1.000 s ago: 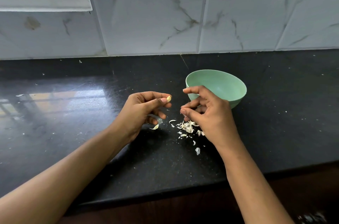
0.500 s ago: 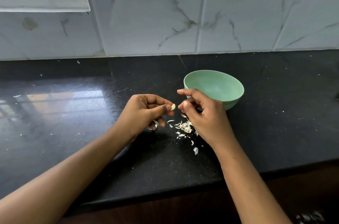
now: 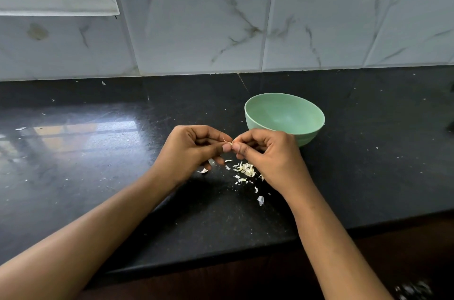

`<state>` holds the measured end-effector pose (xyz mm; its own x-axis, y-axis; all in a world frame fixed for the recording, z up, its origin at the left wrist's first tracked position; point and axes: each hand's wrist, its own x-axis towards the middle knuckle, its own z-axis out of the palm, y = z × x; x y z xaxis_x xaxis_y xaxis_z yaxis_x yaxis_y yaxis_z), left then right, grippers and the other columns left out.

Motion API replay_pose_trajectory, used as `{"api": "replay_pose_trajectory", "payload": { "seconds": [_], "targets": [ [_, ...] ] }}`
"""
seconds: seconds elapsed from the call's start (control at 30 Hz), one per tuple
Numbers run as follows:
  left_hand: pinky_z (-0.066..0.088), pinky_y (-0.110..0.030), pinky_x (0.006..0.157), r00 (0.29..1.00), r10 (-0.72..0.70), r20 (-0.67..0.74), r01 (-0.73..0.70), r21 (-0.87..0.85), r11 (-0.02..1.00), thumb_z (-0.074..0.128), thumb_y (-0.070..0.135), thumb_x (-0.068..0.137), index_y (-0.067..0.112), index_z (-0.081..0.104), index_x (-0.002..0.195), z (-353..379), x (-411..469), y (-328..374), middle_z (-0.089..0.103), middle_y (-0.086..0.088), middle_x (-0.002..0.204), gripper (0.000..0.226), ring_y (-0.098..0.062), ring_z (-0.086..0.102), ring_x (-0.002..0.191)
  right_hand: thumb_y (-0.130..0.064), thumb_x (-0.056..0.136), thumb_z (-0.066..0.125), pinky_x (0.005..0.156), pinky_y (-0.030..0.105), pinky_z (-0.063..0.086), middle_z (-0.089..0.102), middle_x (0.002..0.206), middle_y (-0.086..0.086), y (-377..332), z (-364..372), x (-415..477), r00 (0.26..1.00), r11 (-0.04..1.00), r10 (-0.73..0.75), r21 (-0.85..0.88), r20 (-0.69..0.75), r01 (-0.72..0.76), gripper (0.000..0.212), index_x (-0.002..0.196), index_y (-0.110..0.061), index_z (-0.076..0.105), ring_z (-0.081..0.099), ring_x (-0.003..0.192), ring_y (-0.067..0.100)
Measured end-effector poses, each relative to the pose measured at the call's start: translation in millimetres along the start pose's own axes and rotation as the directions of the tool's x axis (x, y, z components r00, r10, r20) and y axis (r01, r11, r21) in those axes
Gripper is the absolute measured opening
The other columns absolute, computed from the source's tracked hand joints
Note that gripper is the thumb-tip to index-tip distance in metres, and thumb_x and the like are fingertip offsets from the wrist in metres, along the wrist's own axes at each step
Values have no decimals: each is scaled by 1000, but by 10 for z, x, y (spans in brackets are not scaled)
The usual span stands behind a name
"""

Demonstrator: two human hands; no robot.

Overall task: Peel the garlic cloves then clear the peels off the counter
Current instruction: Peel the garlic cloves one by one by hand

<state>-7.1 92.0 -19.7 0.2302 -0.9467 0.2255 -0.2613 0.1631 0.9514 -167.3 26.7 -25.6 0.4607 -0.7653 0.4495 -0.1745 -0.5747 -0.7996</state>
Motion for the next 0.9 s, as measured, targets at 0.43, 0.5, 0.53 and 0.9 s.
{"api": "replay_pose_trajectory", "payload": {
  "seconds": [0.43,0.5,0.53,0.9],
  "targets": [
    [51,-30,49,994,113,1,-113,127,985,74,9,77,20,74,81,25,-36,4,73,-7,69,12,-13,67,58,-7,89,62,52,17,49,67,60,0,-45,-21,9,972,956,198,193,126,-219,14,76,-13,66,66,56,11],
    [51,-30,49,994,112,3,-112,104,988,73,7,77,20,74,81,26,-34,14,73,-5,70,13,-12,68,59,-7,91,59,52,19,51,66,57,-2,-58,-31,7,957,921,240,272,163,-278,15,77,-12,64,65,54,10],
    [52,-27,48,994,113,4,-113,91,989,73,7,77,20,74,81,28,-35,19,73,-5,70,13,-12,69,60,-6,91,58,53,20,53,65,56,-3,-63,-34,6,948,902,260,305,185,-307,16,78,-12,64,64,53,9],
    [50,-22,46,993,35,-111,-53,-159,986,74,18,66,12,73,81,-10,-9,59,73,-11,74,16,-14,68,58,-12,86,66,57,37,58,65,63,2,40,20,4,993,993,113,24,-39,-112,9,78,-14,64,67,60,13]
  ]
}}
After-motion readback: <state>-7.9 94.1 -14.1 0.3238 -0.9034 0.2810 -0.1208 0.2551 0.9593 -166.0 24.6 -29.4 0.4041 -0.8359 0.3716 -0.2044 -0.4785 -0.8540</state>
